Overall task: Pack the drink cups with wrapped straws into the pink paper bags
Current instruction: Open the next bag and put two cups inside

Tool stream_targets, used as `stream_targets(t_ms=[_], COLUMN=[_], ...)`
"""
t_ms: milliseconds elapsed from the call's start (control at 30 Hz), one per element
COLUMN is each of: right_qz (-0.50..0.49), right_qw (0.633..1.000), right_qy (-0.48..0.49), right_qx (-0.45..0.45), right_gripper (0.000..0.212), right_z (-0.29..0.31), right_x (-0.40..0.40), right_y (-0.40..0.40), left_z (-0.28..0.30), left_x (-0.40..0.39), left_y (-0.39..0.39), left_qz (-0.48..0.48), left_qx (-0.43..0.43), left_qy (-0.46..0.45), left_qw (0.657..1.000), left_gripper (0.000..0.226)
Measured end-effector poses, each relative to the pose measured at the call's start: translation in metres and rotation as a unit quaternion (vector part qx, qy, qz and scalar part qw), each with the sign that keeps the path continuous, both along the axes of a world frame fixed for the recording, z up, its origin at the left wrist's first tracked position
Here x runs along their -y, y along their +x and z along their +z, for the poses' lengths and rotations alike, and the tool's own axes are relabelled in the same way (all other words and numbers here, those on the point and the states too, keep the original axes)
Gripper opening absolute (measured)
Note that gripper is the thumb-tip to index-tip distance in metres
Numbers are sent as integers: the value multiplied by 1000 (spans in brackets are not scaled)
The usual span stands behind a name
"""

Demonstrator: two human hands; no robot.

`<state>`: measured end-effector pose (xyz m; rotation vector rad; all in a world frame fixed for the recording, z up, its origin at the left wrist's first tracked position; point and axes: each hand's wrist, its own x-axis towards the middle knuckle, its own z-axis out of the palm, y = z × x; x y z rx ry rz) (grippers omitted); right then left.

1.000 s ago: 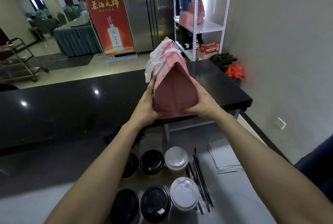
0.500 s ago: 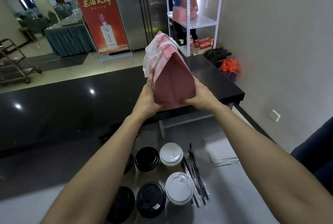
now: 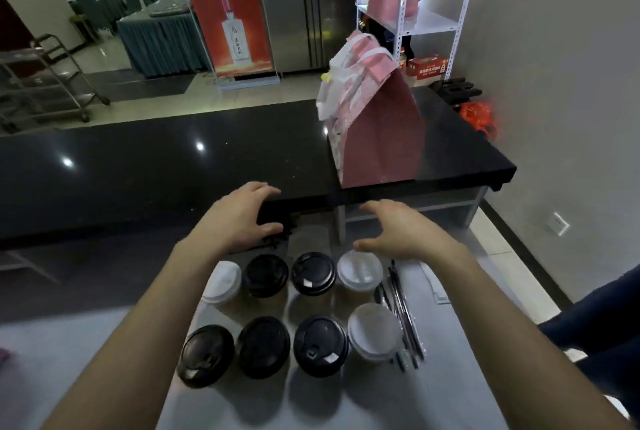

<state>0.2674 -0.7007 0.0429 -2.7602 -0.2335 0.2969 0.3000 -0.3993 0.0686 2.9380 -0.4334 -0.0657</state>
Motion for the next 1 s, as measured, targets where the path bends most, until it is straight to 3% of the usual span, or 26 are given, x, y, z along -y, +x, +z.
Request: stream_targets(t_ms=[100, 333, 500, 633, 800, 933, 1000], right_qz=[63, 193, 253, 268, 206, 115, 80], right_qw=[998, 981, 967, 961, 955, 971, 970], right_qy=[-1, 1, 12, 72, 212, 211, 229], right_qx=[12, 17, 17, 13, 28, 7, -12], right_gripper=[83, 80, 77, 74, 51, 56, 68], right_z=[3, -2, -17, -18, -6, 2, 9], right_x=[-67, -264, -427, -549, -660, -701, -709], right_y=[3, -12, -49, -79, -91, -93, -104], left_z=[-2, -9, 1, 15, 23, 12, 5], left_x=[-60, -232, -367, -465, -563, -619, -632], left_y=[-39, -141, -215, -264, -311, -332, -337], left_qz=[52, 183, 226, 269, 328, 369, 373], left_qx=[-31, -27, 23, 104, 209, 195, 185], left_qy=[39, 37, 19, -20, -48, -68, -82], left_qw=[997, 982, 974, 957, 920, 906, 905], left_gripper=[78, 71, 60, 36, 20, 22, 23])
